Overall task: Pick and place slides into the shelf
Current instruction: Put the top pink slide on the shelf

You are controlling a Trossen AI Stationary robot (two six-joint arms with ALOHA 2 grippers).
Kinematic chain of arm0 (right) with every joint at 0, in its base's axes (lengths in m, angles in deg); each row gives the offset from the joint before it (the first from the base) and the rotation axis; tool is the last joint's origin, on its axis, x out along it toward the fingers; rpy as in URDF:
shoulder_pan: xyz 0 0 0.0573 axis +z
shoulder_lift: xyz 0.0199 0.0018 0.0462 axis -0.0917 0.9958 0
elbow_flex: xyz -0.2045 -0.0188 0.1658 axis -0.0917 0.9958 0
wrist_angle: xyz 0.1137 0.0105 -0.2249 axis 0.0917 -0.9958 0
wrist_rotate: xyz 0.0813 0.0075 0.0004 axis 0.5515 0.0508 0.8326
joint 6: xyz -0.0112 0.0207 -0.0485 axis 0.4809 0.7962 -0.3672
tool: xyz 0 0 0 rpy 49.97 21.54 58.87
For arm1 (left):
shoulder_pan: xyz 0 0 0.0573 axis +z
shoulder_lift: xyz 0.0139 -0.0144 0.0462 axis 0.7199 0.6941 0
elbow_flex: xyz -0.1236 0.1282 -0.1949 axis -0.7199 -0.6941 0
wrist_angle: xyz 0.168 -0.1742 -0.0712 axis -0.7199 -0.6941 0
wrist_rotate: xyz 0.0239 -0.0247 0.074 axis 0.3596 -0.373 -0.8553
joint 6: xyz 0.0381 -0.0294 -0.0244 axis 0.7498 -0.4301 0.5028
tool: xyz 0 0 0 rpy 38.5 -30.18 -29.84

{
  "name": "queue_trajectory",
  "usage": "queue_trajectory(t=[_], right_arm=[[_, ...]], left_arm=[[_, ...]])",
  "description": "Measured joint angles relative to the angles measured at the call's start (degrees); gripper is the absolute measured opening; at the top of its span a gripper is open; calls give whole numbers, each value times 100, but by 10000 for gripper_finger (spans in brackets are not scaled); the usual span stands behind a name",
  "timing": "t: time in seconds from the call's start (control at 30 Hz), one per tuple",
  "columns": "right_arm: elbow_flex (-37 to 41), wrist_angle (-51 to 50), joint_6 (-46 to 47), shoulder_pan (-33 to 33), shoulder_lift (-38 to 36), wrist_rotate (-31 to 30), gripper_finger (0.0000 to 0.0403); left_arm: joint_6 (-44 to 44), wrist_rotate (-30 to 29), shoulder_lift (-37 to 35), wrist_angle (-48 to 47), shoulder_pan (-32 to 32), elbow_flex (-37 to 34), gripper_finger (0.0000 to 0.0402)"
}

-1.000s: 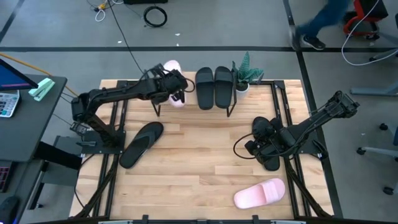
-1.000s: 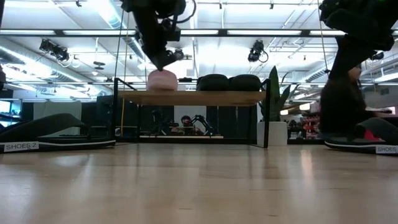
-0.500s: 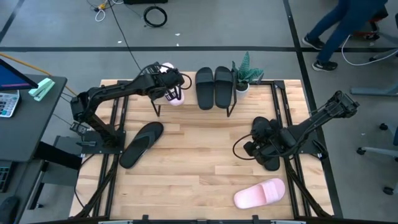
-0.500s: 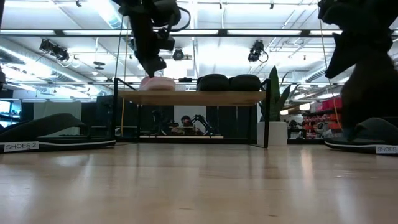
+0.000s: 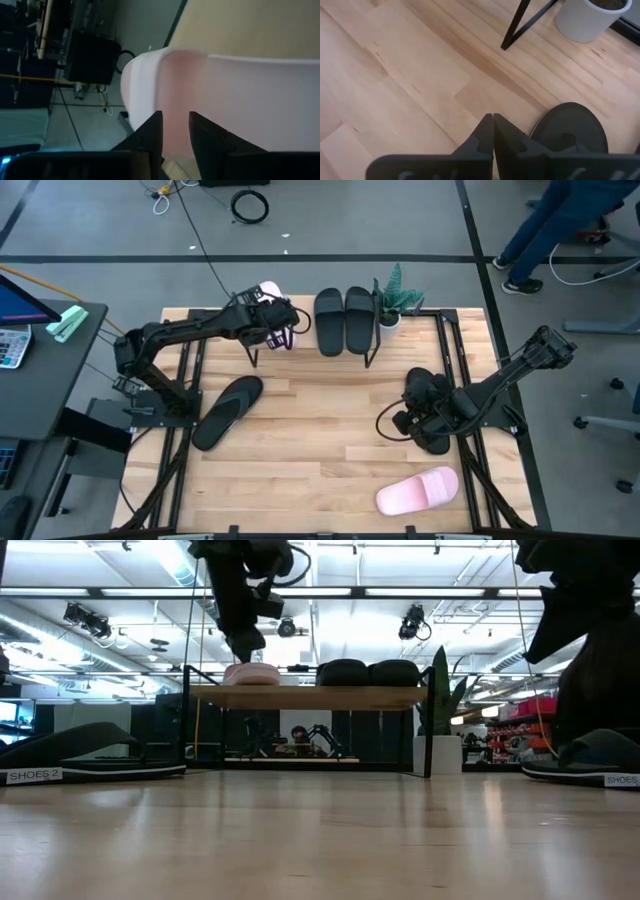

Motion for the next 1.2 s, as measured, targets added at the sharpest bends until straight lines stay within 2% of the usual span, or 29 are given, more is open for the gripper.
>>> queue_trajectory(t=[0.17,0.33,0.5,0.57,0.67,0.9,1.2], right_arm=[[0,-2,-4,-4,0,0,6],[0,-2,-11,-4,0,-6,6],[0,0,-47,-4,-2,-33,6],[0,19,-50,-5,-2,-29,6],[0,49,-50,-6,-2,-28,6],[0,53,-154,-4,-2,-29,6],[-92,46,-406,-4,-2,-27,6]], left_arm=[[-263,-22,-121,88,-408,23,96],[-820,45,-255,83,-994,271,73],[-1072,1035,-266,418,-1431,364,16],[-1214,1154,-211,484,-1532,352,8],[-1471,1154,-76,498,-1579,322,6],[-1432,1253,503,1251,-1577,320,3],[-1574,1248,1011,1192,-1321,320,3]])
